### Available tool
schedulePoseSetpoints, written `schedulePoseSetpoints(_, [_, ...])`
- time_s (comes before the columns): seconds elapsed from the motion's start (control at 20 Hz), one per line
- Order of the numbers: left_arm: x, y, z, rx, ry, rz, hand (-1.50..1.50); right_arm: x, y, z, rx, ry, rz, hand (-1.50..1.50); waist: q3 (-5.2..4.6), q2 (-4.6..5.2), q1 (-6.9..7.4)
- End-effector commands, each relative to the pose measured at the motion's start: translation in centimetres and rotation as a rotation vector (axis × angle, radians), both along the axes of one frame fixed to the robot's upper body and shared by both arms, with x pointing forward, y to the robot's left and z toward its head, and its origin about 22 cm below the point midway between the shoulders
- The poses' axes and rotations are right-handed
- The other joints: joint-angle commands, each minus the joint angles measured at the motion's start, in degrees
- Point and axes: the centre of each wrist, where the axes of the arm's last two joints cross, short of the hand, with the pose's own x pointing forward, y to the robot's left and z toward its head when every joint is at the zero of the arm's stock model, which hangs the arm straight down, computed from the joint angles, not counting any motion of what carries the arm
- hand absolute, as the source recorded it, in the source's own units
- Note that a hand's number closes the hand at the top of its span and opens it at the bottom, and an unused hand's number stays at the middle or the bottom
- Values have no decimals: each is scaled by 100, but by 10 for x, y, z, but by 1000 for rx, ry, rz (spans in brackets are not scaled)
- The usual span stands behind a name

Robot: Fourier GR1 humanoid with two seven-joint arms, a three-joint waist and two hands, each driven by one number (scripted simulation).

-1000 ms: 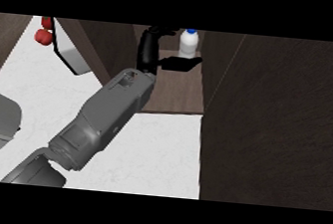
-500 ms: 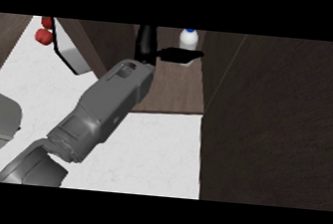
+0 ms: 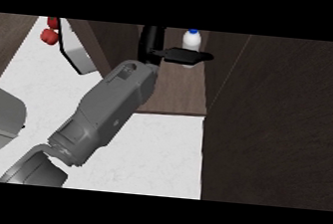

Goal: Pick up the bottled water, place it into the cabinet and close the cabinet

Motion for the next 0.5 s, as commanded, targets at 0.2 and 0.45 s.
schedulePoseSetpoints(0.2, [-31,-7,-19,-62,25,-110,-150,-4,14,19,15,-36,12,-150,3,-69,163])
schedulePoseSetpoints(0.45, [-66,-9,-38,-117,41,-178,-150,0,20,24,-1,-29,12,-150,-1,-93,312])
